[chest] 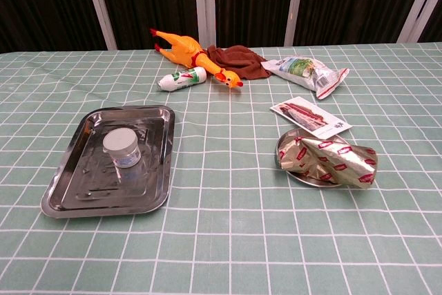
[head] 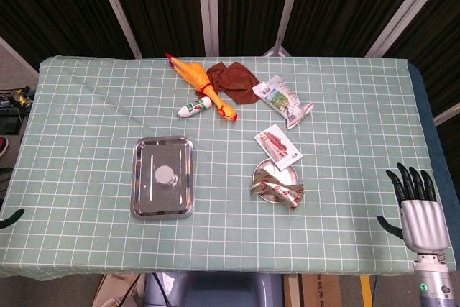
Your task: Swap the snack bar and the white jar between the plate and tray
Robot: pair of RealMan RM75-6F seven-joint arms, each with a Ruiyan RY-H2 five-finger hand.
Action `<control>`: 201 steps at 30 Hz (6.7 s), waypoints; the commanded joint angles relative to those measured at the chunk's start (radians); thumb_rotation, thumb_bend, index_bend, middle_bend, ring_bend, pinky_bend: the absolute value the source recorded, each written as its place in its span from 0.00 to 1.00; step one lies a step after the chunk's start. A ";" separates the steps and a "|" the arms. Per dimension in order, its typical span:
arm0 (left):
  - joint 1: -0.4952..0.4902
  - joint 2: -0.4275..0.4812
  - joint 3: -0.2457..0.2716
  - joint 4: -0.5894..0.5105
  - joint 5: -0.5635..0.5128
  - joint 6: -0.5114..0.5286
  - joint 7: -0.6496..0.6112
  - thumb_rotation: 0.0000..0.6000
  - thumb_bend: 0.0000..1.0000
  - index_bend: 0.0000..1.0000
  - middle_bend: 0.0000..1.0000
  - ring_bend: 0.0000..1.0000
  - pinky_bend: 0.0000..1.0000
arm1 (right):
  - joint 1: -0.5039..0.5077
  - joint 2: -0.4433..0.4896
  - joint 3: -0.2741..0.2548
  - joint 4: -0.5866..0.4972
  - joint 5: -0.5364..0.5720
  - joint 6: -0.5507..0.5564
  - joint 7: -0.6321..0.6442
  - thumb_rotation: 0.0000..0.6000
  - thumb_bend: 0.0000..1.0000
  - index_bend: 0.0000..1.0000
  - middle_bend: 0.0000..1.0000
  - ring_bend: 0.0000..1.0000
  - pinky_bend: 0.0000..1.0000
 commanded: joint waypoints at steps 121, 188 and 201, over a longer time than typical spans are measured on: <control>0.007 0.002 -0.038 -0.019 -0.073 -0.021 0.004 1.00 0.19 0.24 0.00 0.00 0.09 | 0.658 -0.473 0.275 0.002 0.518 -0.464 -0.204 1.00 0.46 0.64 0.64 0.61 0.21; -0.096 -0.006 -0.078 -0.100 -0.014 -0.085 0.115 1.00 0.16 0.23 0.01 0.00 0.15 | 0.300 -0.035 0.000 -0.201 0.366 -0.021 -0.119 1.00 0.36 0.12 0.07 0.01 0.00; -0.304 -0.042 -0.106 -0.179 -0.212 -0.409 0.393 1.00 0.15 0.23 0.02 0.00 0.15 | 0.103 -0.019 -0.109 -0.045 0.182 0.117 0.021 1.00 0.30 0.12 0.07 0.01 0.00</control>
